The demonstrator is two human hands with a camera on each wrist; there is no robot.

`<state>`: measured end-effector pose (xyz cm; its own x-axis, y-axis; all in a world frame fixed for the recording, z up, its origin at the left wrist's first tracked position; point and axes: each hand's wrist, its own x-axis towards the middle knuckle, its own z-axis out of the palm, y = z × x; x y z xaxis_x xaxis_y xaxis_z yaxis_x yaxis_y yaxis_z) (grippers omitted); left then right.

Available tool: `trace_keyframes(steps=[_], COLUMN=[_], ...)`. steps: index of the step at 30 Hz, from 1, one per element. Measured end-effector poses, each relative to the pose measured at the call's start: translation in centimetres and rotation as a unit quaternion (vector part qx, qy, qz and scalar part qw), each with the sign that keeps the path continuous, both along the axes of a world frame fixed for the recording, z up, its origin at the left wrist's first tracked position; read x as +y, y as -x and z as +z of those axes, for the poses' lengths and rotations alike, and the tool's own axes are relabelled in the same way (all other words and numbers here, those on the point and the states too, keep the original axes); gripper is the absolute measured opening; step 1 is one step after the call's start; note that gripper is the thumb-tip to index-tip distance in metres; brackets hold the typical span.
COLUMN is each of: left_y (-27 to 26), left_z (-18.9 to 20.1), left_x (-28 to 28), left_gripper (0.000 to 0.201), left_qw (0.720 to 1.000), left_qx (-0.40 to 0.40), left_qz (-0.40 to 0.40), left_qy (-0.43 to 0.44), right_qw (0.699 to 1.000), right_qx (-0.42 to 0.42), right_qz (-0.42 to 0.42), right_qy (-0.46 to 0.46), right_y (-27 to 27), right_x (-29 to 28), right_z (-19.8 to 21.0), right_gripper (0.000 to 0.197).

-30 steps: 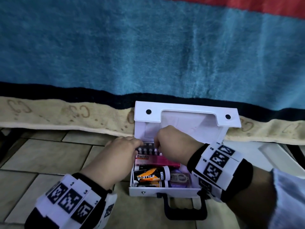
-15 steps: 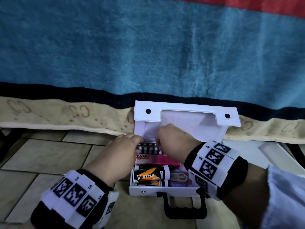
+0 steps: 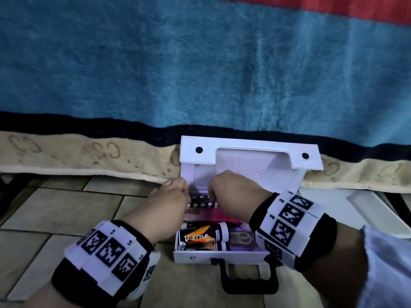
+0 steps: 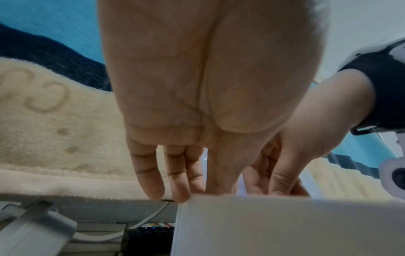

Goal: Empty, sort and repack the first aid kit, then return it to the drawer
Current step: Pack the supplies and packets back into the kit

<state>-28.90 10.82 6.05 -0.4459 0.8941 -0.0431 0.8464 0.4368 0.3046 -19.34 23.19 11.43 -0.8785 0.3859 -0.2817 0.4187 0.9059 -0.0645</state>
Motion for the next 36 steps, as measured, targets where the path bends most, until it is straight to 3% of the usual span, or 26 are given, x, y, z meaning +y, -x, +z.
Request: trace_keyframes(steps=[6,16,20,24,30,36], left_y=[-0.2,-0.3,-0.2,-0.2,-0.3,-0.5], left_z=[0.4,0.7,0.8,0.8,1.0,1.0], left_x=[-0.3,-0.6,-0.7,-0.5,-0.7,-0.7], left_gripper=[0.025,0.020,0.024,0.033,0.051,0.053], left_qw=[0.999,0.998,0.999,0.999,0.999,0.999], left_qx=[0.043,0.003,0.019,0.017,0.016,0.004], left_qz=[-0.022,0.014,0.000,0.005,0.016,0.016], left_qy=[-0.021,-0.056,-0.046,-0.043,-0.029,-0.035], right_qw=[1.000,0.998,1.000,0.999,0.997,0.990], right_qx=[0.007,-0.008,0.006,-0.032,0.036,-0.069], right_qz=[0.006,0.014,0.005,0.016,-0.026,0.063], right_qy=[-0.028,-0.056,0.000,0.032,0.063,0.101], right_y=[-0.2,-0.3,0.0,0.0,-0.2,-0.6], right_x=[-0.1,-0.4,0.5,0.9,1.8,1.2], right_z=[0.1,0.2,-0.5,-1.0,-0.3,-0.1], right_gripper=[0.031,0.020,0.022,0.028,0.027,0.027])
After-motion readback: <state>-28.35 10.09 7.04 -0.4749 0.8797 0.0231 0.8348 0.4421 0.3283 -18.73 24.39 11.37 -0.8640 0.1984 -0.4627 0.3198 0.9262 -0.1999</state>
